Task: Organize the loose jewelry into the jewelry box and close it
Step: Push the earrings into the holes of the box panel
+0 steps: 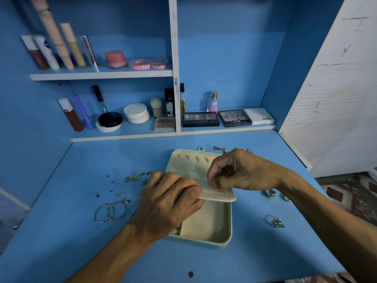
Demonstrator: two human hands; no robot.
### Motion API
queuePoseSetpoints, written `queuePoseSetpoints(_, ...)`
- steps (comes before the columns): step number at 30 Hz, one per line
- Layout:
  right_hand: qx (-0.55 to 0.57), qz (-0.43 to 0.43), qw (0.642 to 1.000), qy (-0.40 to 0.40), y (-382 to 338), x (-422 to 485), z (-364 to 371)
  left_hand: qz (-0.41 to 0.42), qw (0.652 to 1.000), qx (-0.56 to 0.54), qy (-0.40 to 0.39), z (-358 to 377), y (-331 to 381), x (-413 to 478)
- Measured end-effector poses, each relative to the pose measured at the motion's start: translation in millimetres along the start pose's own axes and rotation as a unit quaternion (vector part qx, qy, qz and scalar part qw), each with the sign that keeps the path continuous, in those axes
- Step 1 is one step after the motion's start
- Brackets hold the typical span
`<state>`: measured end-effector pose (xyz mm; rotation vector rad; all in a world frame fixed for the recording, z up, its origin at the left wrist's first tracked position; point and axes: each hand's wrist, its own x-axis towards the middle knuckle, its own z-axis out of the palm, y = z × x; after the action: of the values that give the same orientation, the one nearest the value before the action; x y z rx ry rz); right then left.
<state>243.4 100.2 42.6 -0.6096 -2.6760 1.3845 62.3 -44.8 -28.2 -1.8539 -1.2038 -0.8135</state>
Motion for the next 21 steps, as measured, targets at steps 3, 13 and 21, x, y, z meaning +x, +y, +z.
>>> queuePoseSetpoints(3,0.002,0.01,1.0,-0.01,-1,1,0,0.004,1.0,0.0,0.002,0,0,-1)
queuePoseSetpoints(13,-0.037,0.031,0.998,-0.05,-10,6,-3,0.012,1.0,0.002,-0.001,2,-1,-2)
queuePoseSetpoints(21,-0.081,0.03,0.993,-0.074,-21,7,-3,0.011,1.0,0.005,0.0,4,0,-3)
